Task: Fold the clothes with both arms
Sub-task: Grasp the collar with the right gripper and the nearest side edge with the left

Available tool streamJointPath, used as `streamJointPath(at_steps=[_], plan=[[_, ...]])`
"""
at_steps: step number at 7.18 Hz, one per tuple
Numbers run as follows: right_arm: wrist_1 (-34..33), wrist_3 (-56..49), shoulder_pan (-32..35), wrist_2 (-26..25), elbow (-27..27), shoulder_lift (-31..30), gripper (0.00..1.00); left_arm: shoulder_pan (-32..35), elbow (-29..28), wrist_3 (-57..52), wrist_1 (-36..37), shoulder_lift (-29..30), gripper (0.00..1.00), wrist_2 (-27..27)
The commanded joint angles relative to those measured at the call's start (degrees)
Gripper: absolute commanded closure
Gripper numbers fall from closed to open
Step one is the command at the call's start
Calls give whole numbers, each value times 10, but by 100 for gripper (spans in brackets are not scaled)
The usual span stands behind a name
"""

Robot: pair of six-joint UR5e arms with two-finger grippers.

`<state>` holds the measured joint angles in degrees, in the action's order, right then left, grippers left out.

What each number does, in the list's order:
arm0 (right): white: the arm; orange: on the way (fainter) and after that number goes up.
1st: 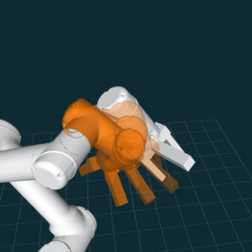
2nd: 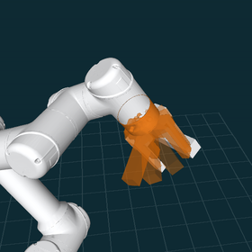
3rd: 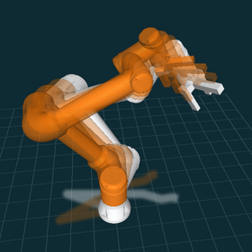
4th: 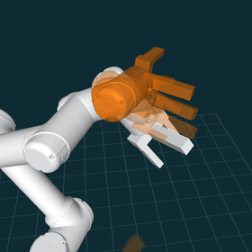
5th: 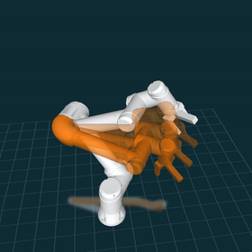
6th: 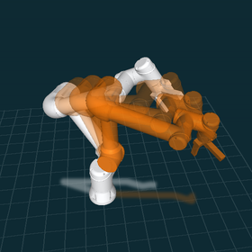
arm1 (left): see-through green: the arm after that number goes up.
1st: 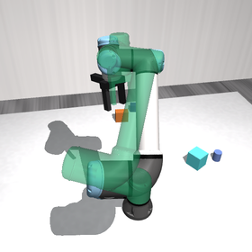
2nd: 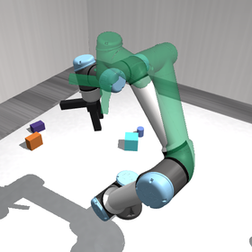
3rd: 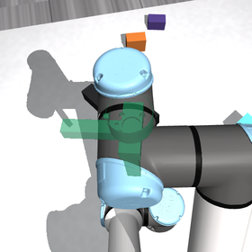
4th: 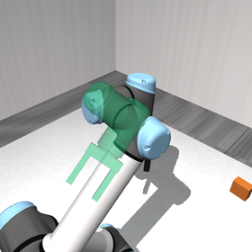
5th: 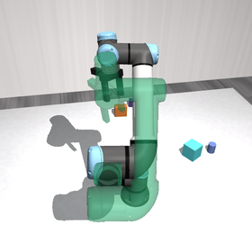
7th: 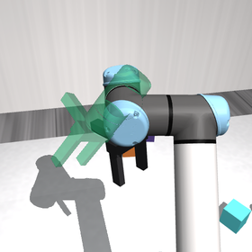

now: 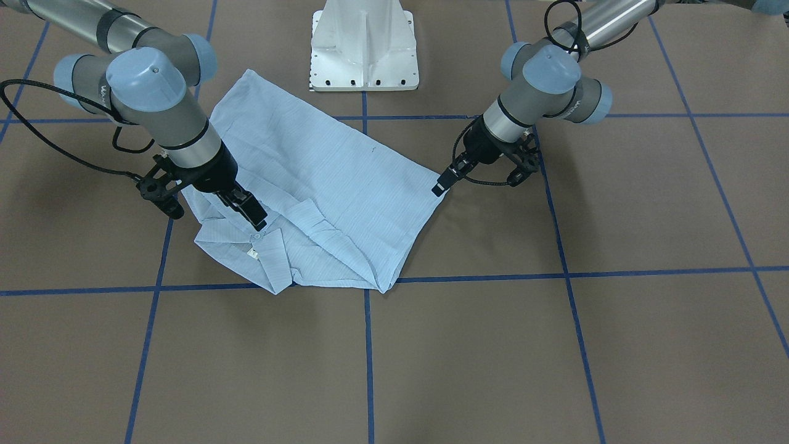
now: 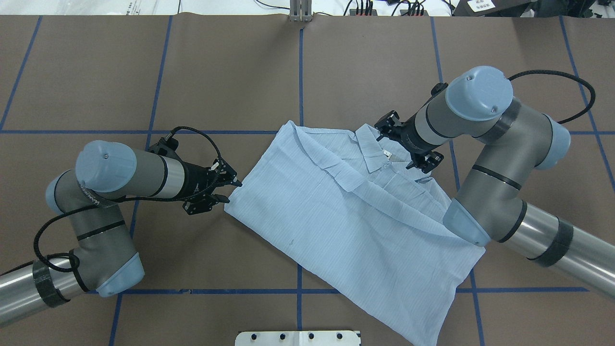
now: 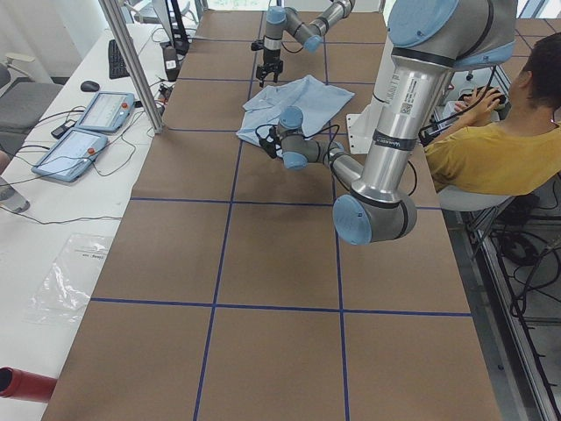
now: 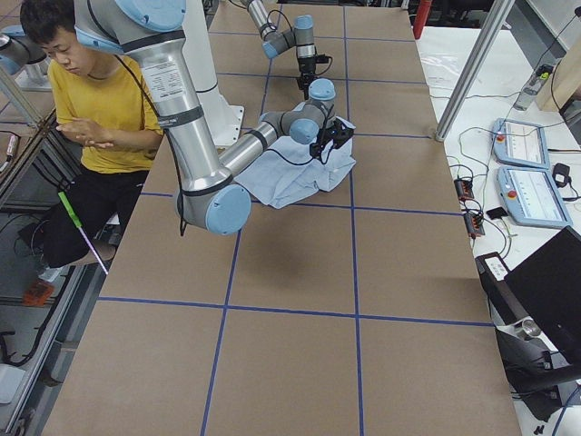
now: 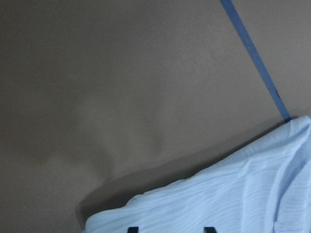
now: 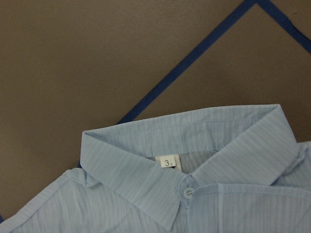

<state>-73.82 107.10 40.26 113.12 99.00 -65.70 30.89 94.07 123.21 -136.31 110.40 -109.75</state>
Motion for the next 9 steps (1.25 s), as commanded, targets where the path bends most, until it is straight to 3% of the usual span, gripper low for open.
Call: streamJointPath(at_steps=[1, 3, 5, 9], plan=[[1, -1, 0, -4, -9, 9, 0, -14, 1, 2, 17, -2, 42, 10], [1, 0, 0, -6, -11, 8, 0, -15, 21, 7, 37, -11, 39, 10], [1, 0, 0, -15, -12, 9, 0, -29, 56, 7, 124, -11, 39, 11], [2, 0, -10, -46, -24, 9, 0, -58, 39, 3, 126, 3, 40, 23]])
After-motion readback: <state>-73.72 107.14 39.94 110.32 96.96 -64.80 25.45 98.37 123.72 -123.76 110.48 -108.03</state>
